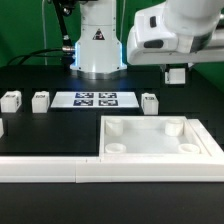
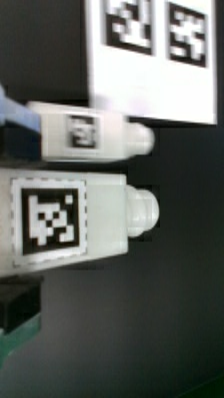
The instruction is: Assemble square table
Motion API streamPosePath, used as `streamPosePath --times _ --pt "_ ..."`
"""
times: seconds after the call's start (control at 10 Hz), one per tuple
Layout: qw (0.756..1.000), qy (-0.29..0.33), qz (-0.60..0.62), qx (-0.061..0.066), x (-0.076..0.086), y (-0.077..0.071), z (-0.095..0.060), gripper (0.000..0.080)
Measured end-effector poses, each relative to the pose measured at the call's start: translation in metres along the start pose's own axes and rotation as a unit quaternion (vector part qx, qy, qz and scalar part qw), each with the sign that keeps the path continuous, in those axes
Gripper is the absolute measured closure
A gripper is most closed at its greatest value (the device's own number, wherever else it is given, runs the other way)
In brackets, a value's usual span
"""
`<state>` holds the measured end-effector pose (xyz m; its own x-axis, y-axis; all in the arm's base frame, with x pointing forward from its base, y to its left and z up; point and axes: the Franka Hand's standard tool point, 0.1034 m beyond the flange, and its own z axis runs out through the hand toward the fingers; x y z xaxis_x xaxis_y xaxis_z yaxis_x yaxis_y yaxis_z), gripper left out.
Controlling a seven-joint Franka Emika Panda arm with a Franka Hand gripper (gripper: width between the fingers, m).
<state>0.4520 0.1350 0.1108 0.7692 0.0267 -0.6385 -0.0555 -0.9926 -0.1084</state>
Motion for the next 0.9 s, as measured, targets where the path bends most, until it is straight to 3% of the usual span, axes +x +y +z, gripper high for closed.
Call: streamPosePath --times 0.2,0.3,0.5,0.6,0.8,0.9 --pt "0.996 0.081 -0.037 -0.006 0.014 0.013 -0.066 0.0509" --pt "0.991 0.125 -0.043 -0.013 0.016 0.016 -0.081 0.0509" --pt "0.980 0.196 -0.042 -0.012 0.018 0.015 -0.071 0.0509" --pt "0.974 0.224 -0.042 -0.012 0.020 0.015 -0.074 0.0509" --pt "0.944 0.323 -0.069 -0.016 0.049 0.022 -0.075 0.0509" --pt "0.932 0.351 -0.085 -0.020 0.063 0.030 -0.097 0.0509"
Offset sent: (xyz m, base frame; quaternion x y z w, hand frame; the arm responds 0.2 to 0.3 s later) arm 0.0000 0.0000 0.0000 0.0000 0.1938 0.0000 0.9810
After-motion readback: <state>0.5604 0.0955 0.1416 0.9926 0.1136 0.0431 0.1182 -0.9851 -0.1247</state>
